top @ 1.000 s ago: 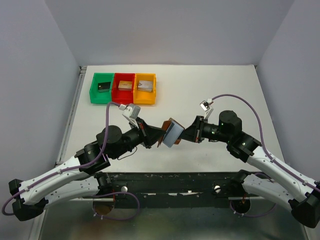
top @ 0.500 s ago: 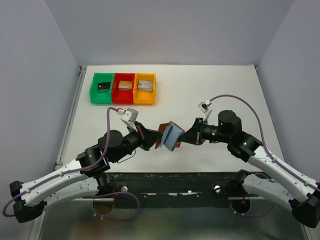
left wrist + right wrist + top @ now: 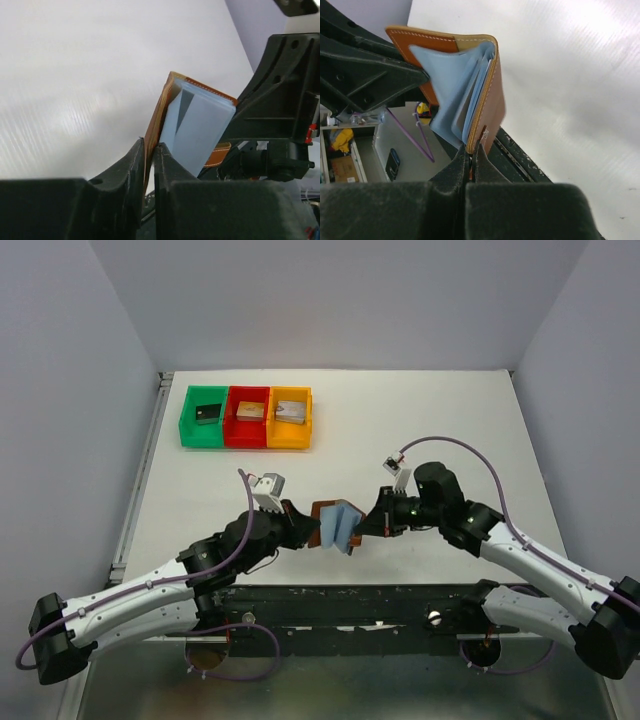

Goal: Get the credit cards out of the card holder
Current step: Remove the credit card from the card holder.

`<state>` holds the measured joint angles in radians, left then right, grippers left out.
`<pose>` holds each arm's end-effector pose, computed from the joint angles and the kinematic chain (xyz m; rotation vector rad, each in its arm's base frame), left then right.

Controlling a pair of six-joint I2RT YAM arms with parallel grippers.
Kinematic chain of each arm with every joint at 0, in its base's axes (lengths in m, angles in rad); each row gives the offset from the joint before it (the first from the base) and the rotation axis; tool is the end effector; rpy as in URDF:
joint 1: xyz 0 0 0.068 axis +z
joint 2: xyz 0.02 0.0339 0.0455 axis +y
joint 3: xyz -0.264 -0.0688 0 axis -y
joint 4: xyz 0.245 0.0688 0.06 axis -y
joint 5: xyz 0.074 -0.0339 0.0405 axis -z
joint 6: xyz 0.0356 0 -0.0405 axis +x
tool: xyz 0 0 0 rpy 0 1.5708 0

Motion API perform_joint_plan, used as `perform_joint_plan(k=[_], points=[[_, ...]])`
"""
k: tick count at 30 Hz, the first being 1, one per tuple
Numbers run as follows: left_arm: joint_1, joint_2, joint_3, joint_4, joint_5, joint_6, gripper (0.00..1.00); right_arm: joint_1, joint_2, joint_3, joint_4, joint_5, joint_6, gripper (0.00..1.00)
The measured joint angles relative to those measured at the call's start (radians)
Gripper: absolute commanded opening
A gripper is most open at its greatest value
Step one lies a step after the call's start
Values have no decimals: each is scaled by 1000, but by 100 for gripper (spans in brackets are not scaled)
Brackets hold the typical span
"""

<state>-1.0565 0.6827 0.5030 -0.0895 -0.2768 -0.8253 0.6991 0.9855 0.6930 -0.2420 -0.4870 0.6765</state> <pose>0.0927 -0.1444 0.2665 0.0195 1.9661 -1.0427 0.1552 0.1523 0.2666 -0.3532 2.3055 1.2791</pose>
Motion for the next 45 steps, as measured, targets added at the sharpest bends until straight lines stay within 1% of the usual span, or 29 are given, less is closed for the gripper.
perform_joint_plan(k=[1, 3, 4, 5, 7, 9, 13, 17, 23, 26, 30, 34, 36, 39, 45], points=[[3, 11, -12, 3, -7, -6, 41, 0, 8, -6, 0, 0, -3, 0], [6, 29, -40, 2, -19, -19, 56, 0, 15, -18, 0, 0, -8, 0], [8, 32, -55, -2, -26, -26, 61, 0, 15, -21, 1, 0, -12, 0], [8, 32, -68, -4, -31, -30, 66, 0, 15, -22, 1, 0, -16, 0], [10, 32, -88, -3, -44, -39, 71, 0, 15, -22, 2, 2, -24, 0], [14, 31, -101, 2, -53, -43, 75, 0, 19, -22, 1, 9, -31, 0], [18, 24, -123, 5, -84, -58, 77, 0, 62, -16, -24, 47, -47, 0], [21, 23, -124, -19, -126, -70, 80, 0, 141, 4, -89, 106, -71, 0], [21, 25, -105, -69, -166, -60, 80, 0, 223, 21, -165, 179, -102, 0], [21, 49, -79, -53, -158, -34, 79, 0, 254, 53, -198, 206, -108, 0], [21, 153, -21, 26, -93, 6, 78, 0, 277, 82, -216, 230, -108, 0], [19, 341, 92, 100, 14, 42, 78, 0, 289, 95, -229, 238, -97, 0], [13, 411, 134, 129, 55, 57, 78, 0, 291, 103, -238, 241, -91, 0], [0, 469, 167, 160, 97, 75, 78, 0, 290, 112, -253, 244, -83, 0], [-4, 533, 193, 182, 138, 92, 76, 0, 271, 123, -275, 242, -71, 0]])
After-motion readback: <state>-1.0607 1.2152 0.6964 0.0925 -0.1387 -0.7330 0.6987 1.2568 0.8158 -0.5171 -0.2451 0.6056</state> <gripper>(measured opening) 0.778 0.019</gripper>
